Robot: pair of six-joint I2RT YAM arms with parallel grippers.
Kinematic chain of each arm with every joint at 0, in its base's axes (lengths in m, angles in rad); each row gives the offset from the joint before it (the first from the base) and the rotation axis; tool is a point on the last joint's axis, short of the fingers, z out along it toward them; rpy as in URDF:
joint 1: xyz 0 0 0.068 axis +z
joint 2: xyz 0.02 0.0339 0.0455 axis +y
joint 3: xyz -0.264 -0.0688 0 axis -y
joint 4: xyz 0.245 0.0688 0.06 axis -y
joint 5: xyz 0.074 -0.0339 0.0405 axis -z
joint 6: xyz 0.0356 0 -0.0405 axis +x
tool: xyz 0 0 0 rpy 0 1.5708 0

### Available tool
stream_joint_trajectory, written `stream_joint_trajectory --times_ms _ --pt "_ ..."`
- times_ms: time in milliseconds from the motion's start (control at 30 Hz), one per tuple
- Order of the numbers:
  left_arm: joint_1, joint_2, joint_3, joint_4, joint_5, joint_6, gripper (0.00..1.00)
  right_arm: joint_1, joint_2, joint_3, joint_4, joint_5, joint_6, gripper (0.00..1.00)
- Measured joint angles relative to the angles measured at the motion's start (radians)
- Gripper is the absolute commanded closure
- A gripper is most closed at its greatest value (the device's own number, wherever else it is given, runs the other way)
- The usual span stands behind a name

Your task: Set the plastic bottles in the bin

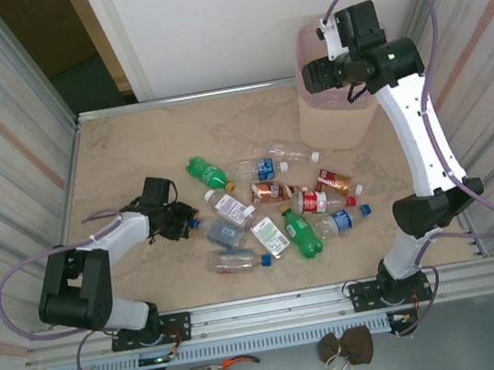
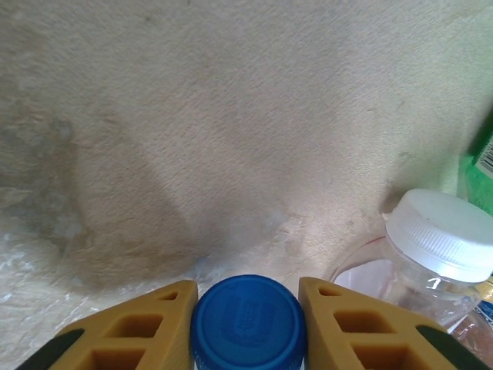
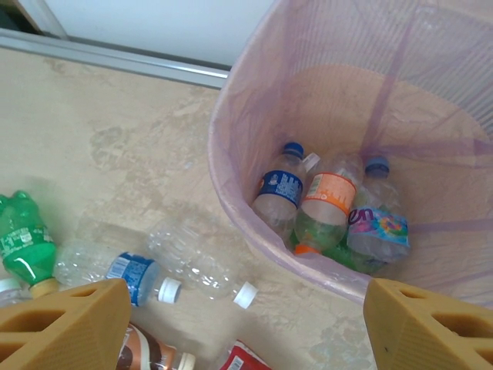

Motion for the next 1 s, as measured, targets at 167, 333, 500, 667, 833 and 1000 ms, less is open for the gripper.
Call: stream_joint_trajectory --times_ms 167,333,500,667,833,1000 --pt "0.002 -0.063 0.0 -0.027 -0.024 0.008 0.7 0.0 -0.023 -0.008 0.004 0.002 0.0 0.23" --pt "0.019 -0.155 0.019 -0.098 -0.061 0.059 0.7 0.002 -0.05 -0.013 0.007 0.002 0.0 0.23" --pt "0.038 -0.245 0.074 -0.136 -0.085 0.167 0.71 0.008 -0.092 -0.061 0.048 -0.035 0.0 0.23" --pt "0.044 -0.329 0.113 -0.126 -0.079 0.304 0.71 0.031 -0.163 -0.196 0.143 -0.148 0.0 0.22" --pt "0.046 -0.369 0.164 -0.052 -0.017 0.436 0.72 0.076 -0.277 -0.42 0.315 -0.31 0.002 0.22" --pt "0.046 -0.395 0.192 0.074 0.095 0.53 0.75 0.133 -0.379 -0.622 0.525 -0.464 0.026 0.22"
